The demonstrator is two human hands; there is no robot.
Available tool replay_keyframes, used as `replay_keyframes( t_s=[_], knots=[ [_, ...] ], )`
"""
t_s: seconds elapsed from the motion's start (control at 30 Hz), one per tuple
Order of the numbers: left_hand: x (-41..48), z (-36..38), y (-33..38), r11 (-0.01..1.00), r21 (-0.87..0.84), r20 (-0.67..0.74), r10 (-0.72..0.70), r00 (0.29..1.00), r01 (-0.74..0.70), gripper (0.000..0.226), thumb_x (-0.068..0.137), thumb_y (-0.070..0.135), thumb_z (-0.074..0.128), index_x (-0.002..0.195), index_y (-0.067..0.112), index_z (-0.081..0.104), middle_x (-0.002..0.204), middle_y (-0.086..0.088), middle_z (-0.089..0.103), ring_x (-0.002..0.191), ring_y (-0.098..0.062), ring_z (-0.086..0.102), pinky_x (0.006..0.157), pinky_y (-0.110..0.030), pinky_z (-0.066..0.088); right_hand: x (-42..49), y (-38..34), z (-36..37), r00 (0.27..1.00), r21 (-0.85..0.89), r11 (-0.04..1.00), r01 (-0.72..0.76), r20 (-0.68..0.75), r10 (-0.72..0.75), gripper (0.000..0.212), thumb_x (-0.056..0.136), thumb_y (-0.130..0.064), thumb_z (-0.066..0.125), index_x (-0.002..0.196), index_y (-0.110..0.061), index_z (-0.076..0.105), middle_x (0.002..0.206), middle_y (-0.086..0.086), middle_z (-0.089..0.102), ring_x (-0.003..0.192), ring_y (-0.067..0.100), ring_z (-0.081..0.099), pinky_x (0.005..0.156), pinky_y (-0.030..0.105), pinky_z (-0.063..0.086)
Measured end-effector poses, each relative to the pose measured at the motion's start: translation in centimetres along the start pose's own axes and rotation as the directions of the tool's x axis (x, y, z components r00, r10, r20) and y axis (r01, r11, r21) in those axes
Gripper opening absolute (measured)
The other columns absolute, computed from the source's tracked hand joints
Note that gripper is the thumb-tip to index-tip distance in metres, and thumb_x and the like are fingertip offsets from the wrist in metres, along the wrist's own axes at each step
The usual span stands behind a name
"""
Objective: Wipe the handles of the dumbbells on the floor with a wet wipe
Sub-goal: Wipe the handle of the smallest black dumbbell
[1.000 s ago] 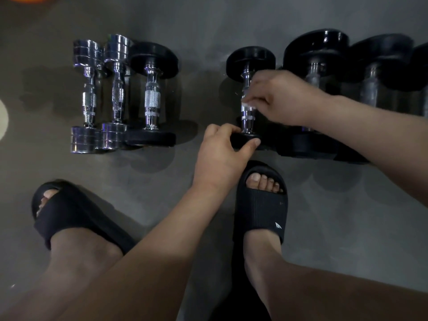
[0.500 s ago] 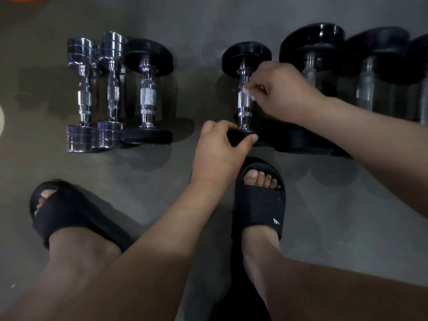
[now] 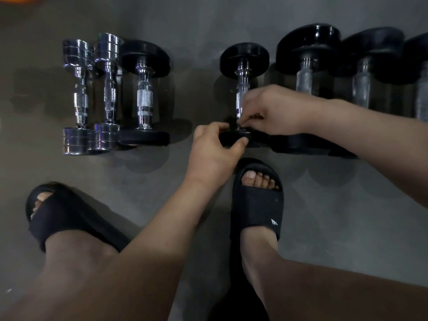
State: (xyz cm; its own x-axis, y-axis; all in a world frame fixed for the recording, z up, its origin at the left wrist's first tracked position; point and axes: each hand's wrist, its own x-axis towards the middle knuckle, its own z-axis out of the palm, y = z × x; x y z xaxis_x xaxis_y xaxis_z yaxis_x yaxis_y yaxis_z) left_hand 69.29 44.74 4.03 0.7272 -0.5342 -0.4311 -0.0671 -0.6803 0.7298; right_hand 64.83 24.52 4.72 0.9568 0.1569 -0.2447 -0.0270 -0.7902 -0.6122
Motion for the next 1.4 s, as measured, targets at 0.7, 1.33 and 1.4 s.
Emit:
replay_keyframes(
  t_s=[0.7,1.33,1.4],
  knots=[
    [1.3,0.7,0.1,0.986,0.065,0.104,-0.158,0.982,0.152,0.076,0.070,0.064,0.081,0.123,0.013,0.063,0.115,-0.001,0.068,0.105,-0.015,0.065,0.089,-0.028,0.053,0.4,0.5,-1.2,0.989,-0.047,0.995,-0.083,-0.124,0.076,0.012,0.089,-0.012,0.074,0.098,-0.012,0.081,0.094,0.003,0.068,0.085,0.014,0.062,0.079,0.015,0.040],
    [1.2,0.5,0.0,0.974,-0.038,0.141,-0.217,0.966,0.224,0.079,0.070,0.060,0.083,0.129,0.013,0.058,0.117,0.003,0.068,0.108,-0.012,0.064,0.093,-0.029,0.053,1.9,0.0,0.4,0.921,-0.175,0.948,-0.265,-0.339,0.195,0.023,0.093,-0.016,0.056,0.088,-0.004,0.075,0.095,0.018,0.061,0.081,0.036,0.062,0.072,0.044,0.053],
    [1.4,0.4,0.0,0.975,-0.046,0.156,-0.207,0.966,0.216,0.081,0.070,0.059,0.084,0.131,0.013,0.057,0.120,0.002,0.068,0.109,-0.012,0.064,0.097,-0.031,0.053,1.1,-0.4,0.6,0.933,-0.163,0.961,-0.225,-0.319,0.165,0.021,0.094,-0.015,0.059,0.089,-0.003,0.075,0.093,0.017,0.061,0.078,0.034,0.063,0.070,0.043,0.053]
  ],
)
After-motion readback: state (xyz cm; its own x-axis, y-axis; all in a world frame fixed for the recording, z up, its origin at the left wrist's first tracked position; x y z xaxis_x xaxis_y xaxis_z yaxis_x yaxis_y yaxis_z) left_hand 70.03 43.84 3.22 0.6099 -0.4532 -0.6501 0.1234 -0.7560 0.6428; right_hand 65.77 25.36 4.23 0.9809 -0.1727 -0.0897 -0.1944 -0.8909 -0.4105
